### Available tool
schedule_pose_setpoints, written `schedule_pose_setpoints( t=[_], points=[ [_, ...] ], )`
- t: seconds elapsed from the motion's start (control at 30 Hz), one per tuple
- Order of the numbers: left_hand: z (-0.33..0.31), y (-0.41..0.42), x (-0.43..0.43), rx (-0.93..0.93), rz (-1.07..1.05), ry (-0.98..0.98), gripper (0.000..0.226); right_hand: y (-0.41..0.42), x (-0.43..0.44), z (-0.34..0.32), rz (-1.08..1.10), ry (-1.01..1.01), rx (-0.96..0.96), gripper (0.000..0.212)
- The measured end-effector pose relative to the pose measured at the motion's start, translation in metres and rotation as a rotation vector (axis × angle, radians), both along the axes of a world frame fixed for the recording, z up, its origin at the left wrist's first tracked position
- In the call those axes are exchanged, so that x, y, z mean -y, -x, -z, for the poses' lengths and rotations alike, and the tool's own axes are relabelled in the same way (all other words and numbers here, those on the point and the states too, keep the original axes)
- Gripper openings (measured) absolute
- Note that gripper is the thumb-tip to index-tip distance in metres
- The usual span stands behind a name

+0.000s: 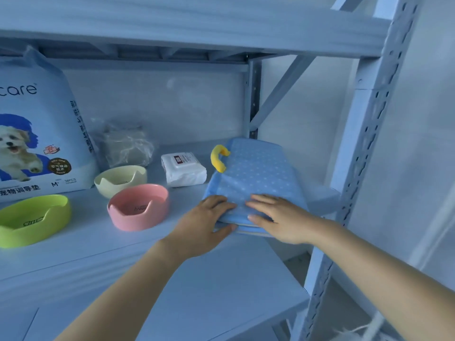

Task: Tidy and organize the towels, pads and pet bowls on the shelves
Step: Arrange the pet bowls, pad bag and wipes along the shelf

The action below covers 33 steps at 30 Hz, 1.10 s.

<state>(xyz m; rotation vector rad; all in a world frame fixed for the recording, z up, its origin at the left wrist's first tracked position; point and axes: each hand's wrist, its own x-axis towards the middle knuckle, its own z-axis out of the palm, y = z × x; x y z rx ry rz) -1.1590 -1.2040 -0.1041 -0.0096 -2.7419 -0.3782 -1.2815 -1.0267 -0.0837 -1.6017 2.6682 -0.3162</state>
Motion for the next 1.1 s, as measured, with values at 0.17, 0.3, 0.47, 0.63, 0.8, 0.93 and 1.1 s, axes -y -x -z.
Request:
schedule_pose_setpoints(
  t=[0.17, 0.3, 0.47, 0.63, 0.8, 0.93, 1.1],
  points=[
    [0.006, -0.003, -0.013, 0.022, -0.041, 0.096, 0.064, -0.002, -0.021, 0.006, -0.025, -0.077, -0.114, 0.073],
    [0.010, -0.004, -0.027, -0.018, -0.096, 0.113, 0.059, 0.003, -0.033, 0.011, -0.067, -0.012, -0.119, 0.075],
    [0.020, -0.002, -0.068, -0.141, -0.172, 0.135, 0.057, 0.021, -0.067, 0.012, -0.115, 0.028, -0.065, 0.068],
    [0.029, 0.015, -0.109, -0.163, -0.192, 0.188, 0.070, 0.049, -0.106, 0.013, -0.146, 0.019, -0.043, 0.063],
    [0.024, 0.034, -0.131, -0.169, -0.164, 0.005, 0.082, 0.074, -0.134, 0.014, -0.204, 0.007, -0.034, 0.060],
    [0.026, 0.053, -0.147, -0.169, -0.190, -0.065, 0.076, 0.096, -0.151, 0.014, -0.210, -0.001, -0.037, 0.060],
    [0.031, 0.065, -0.162, -0.157, -0.251, -0.076, 0.079, 0.112, -0.153, 0.018, -0.240, 0.021, -0.027, 0.062]
  ],
)
